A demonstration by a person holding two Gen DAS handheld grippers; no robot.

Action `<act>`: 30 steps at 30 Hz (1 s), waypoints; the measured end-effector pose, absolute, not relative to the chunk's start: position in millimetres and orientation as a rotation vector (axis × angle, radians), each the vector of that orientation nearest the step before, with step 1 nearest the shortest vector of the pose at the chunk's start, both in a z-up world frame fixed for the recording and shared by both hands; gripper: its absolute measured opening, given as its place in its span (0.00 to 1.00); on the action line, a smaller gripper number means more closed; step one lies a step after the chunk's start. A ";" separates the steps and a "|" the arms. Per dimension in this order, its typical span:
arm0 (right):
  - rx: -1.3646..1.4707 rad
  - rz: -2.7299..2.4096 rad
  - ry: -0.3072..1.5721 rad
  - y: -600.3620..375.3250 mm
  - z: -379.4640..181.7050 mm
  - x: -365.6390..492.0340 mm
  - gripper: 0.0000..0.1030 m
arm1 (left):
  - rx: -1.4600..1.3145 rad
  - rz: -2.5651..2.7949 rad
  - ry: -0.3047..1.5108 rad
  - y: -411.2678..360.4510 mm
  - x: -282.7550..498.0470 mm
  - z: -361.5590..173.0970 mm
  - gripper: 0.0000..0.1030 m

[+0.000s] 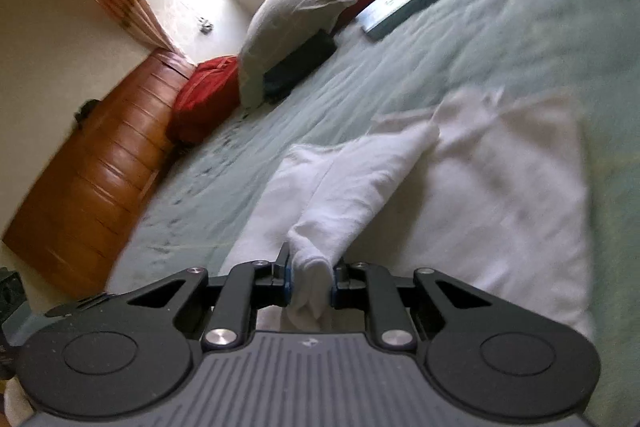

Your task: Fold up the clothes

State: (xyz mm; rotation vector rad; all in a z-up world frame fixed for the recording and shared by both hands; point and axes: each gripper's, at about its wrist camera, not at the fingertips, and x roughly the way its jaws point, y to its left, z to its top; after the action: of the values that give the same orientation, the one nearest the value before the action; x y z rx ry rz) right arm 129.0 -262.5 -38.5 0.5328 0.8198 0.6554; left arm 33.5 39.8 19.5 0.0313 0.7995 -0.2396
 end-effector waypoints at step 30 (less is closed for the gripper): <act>0.878 0.710 0.871 -374.4 -85.5 155.7 0.72 | 0.063 -0.279 0.826 20.2 37.3 16.1 0.86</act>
State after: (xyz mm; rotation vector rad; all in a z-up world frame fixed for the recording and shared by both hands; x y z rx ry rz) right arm 155.7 -374.4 -85.5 0.8780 0.8706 0.7096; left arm 37.3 20.2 16.1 0.0631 0.8264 -0.2791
